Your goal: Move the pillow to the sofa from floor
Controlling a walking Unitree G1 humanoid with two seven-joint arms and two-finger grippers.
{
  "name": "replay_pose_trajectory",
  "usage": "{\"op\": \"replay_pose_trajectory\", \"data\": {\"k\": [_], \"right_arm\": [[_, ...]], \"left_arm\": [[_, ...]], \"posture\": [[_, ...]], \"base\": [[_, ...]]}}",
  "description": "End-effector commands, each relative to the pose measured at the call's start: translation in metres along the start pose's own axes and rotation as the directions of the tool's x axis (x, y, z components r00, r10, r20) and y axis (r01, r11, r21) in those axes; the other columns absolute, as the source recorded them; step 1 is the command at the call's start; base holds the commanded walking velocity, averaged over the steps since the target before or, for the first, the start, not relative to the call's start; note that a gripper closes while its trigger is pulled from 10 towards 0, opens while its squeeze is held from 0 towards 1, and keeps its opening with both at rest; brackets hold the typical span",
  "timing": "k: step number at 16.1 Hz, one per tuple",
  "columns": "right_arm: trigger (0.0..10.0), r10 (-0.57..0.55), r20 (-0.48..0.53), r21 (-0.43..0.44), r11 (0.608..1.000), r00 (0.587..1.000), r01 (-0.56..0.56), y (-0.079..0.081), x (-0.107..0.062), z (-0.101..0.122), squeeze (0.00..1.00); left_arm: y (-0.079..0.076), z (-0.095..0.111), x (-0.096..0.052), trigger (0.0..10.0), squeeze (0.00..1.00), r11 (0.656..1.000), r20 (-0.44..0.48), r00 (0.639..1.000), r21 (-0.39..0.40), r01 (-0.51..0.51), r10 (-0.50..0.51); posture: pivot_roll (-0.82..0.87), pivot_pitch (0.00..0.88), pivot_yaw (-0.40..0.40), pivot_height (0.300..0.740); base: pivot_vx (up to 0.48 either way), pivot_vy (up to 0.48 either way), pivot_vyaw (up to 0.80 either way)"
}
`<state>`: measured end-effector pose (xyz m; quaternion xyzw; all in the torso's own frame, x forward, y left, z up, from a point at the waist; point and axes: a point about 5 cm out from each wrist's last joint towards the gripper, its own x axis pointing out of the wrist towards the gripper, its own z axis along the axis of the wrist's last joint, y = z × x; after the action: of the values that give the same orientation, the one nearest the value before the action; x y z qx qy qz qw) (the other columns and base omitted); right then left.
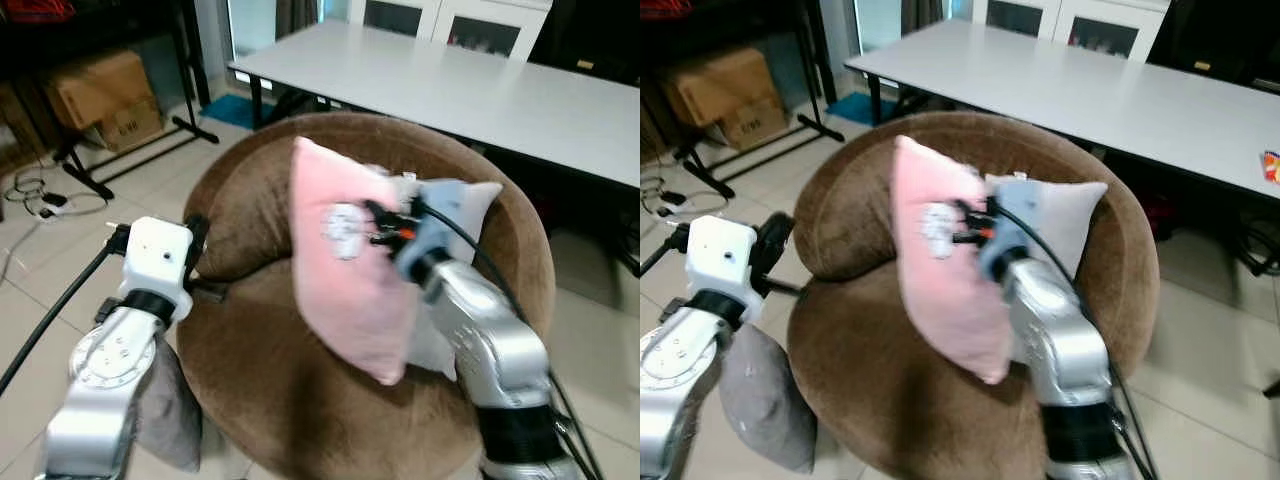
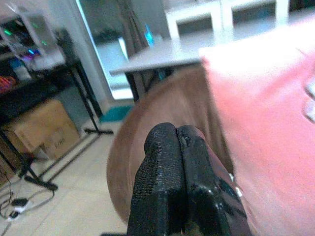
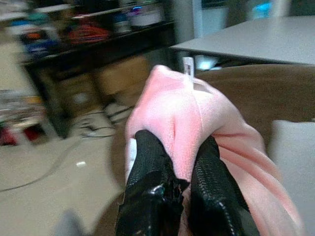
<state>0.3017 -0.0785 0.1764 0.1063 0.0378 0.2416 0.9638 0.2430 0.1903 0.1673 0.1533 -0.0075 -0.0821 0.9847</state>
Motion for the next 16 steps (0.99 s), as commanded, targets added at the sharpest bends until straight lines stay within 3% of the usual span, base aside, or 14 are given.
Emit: {"op": "replay_pose_trajectory", "data": {"k": [1, 5, 8, 10, 11, 13, 16], "right_arm": [[10.0, 0.121, 0.026, 0.052, 0.991, 0.992, -0.123, 0.019, 0.008, 0.017, 0.00], [10.0, 0.287, -0.022, 0.132, 0.950, 0.958, -0.282, 0.049, 0.032, 0.028, 0.00], [10.0, 0.318, -0.120, 0.211, 0.934, 0.940, -0.289, 0.060, 0.053, 0.018, 0.00], [10.0, 0.255, -0.161, 0.258, 0.943, 0.953, -0.209, 0.058, 0.072, 0.006, 0.00], [10.0, 0.209, -0.170, 0.277, 0.948, 0.963, -0.157, 0.054, 0.077, 0.002, 0.00], [10.0, -0.043, -0.240, 0.334, 0.934, 0.970, 0.124, 0.023, 0.088, -0.016, 0.00], [10.0, -0.363, -0.319, 0.275, 0.849, 0.876, 0.452, -0.033, 0.076, -0.035, 0.00]], "left_arm": [[0.002, -0.004, -0.004, 10.0, 0.00, 0.999, -0.030, 0.999, 0.005, 0.045, -0.045], [0.007, -0.011, -0.016, 10.0, 0.00, 0.983, -0.097, 0.979, 0.022, 0.181, -0.178], [0.007, -0.020, -0.030, 10.0, 0.00, 0.954, -0.178, 0.940, 0.017, 0.299, -0.291], [0.008, -0.020, -0.036, 10.0, 0.00, 0.944, -0.198, 0.926, 0.011, 0.330, -0.322], [0.009, -0.020, -0.037, 10.0, 0.00, 0.942, -0.199, 0.924, 0.008, 0.335, -0.327], [0.008, -0.018, -0.040, 10.0, 0.00, 0.935, -0.206, 0.914, -0.011, 0.355, -0.350], [0.005, -0.017, -0.046, 10.0, 0.00, 0.919, -0.191, 0.899, -0.110, 0.379, -0.394]], "posture": [[0.01, 0.000, -0.033, 0.740], [0.02, 0.000, -0.033, 0.740], [0.03, 0.000, -0.035, 0.740], [0.05, 0.000, -0.039, 0.740], [0.05, 0.000, -0.040, 0.740], [0.06, 0.000, -0.045, 0.740], [0.08, 0.000, -0.062, 0.740]], "base": [[0.000, 0.000, 0.00], [0.000, 0.000, 0.00], [0.000, 0.000, 0.00], [0.000, 0.000, 0.00], [0.000, 0.000, 0.00], [0.000, 0.000, 0.00], [0.000, 0.000, 0.00]]}}
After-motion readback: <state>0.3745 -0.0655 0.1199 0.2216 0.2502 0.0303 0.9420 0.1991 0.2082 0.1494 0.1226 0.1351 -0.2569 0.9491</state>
